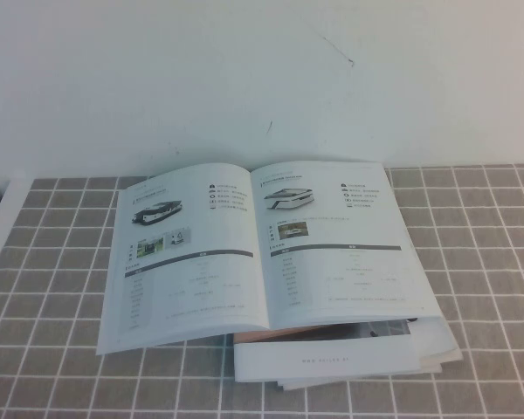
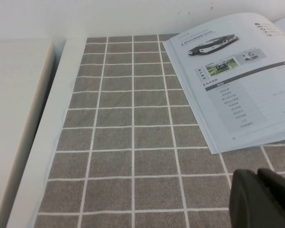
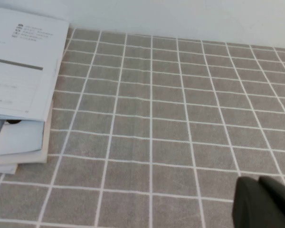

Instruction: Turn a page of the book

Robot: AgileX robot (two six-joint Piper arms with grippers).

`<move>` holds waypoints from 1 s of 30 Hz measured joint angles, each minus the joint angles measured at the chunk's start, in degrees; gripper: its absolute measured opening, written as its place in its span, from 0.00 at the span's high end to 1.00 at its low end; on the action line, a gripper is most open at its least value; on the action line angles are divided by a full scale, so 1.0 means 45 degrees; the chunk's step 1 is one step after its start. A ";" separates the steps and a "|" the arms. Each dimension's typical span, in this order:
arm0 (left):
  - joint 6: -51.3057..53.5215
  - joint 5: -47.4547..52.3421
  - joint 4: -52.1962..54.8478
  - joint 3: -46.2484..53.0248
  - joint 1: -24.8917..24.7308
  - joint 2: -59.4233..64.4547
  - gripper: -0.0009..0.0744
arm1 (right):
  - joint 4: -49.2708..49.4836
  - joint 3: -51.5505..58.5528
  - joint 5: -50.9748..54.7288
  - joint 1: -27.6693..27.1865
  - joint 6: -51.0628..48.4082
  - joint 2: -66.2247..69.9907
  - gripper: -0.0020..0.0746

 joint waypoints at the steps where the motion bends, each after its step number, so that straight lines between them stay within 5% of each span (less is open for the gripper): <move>1: 0.0000 0.0000 0.0000 0.0000 0.0000 0.0000 0.99 | 0.0000 0.0000 0.0000 0.0000 0.0000 0.0000 0.98; 30: 0.0857 -0.0210 0.0434 0.0000 0.0000 0.0000 0.99 | -0.0590 0.0000 0.0000 0.0000 -0.0297 0.0000 0.98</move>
